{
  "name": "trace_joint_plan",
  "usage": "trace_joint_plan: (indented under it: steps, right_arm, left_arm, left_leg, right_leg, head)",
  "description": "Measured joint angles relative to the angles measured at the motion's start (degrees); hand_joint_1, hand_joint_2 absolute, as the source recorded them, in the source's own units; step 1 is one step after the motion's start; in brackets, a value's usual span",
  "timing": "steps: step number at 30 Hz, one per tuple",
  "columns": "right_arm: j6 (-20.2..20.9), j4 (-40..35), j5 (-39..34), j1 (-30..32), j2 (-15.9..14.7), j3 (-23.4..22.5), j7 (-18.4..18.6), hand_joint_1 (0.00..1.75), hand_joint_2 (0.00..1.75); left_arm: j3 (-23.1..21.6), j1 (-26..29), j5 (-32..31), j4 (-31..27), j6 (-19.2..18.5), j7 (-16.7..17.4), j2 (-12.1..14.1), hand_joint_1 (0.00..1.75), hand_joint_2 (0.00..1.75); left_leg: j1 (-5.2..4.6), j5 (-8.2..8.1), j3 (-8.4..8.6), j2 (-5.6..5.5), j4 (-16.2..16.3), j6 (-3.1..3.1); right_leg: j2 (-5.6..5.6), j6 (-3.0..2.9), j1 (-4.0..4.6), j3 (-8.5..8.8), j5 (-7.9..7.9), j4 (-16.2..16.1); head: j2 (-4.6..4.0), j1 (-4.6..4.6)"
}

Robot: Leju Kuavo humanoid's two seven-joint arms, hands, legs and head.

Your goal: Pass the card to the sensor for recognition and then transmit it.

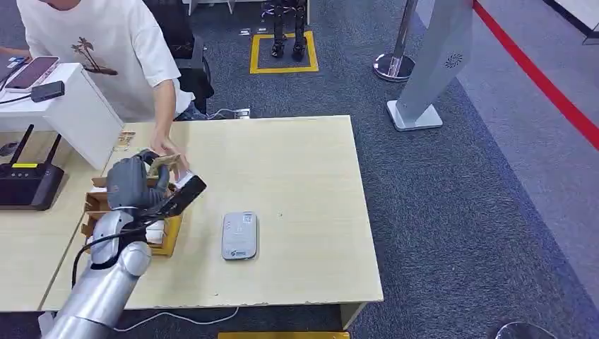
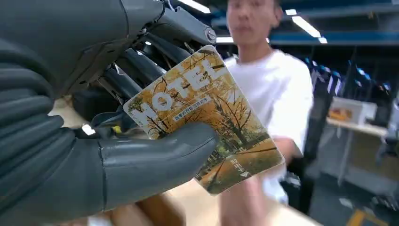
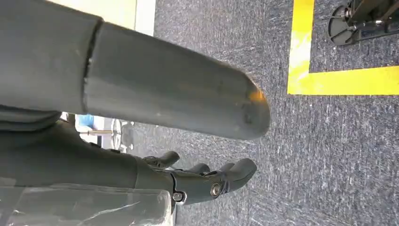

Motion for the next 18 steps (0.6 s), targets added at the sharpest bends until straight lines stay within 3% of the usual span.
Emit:
trace_joint_plan:
  steps: [9, 18]
  right_arm:
    - [0.1, 0.0, 0.8, -0.1, 0.0, 0.9, 0.2, 0.00, 0.00]
    - [0.1, 0.0, 0.7, -0.1, 0.0, 0.9, 0.4, 0.00, 0.00]
  left_arm:
    - [5.0, -8.0, -2.7, 1.4, -0.1, 0.0, 6.8, 1.75, 1.75]
    - [6.7, -9.4, -3.0, 2.6, -0.1, 0.0, 9.3, 1.75, 1.75]
  left_leg:
    - [0.00, 0.00, -0.01, 0.00, 0.0, -0.01]
    - [-0.01, 0.00, -0.01, 0.00, 0.0, -0.01]
  right_leg:
    - [0.01, -0.01, 0.00, -0.01, -0.01, 0.0]
    - [0.02, 0.00, -0.01, -0.02, 0.00, 0.0]
  head:
    - [-0.02, 0.04]
    - [-0.02, 0.02]
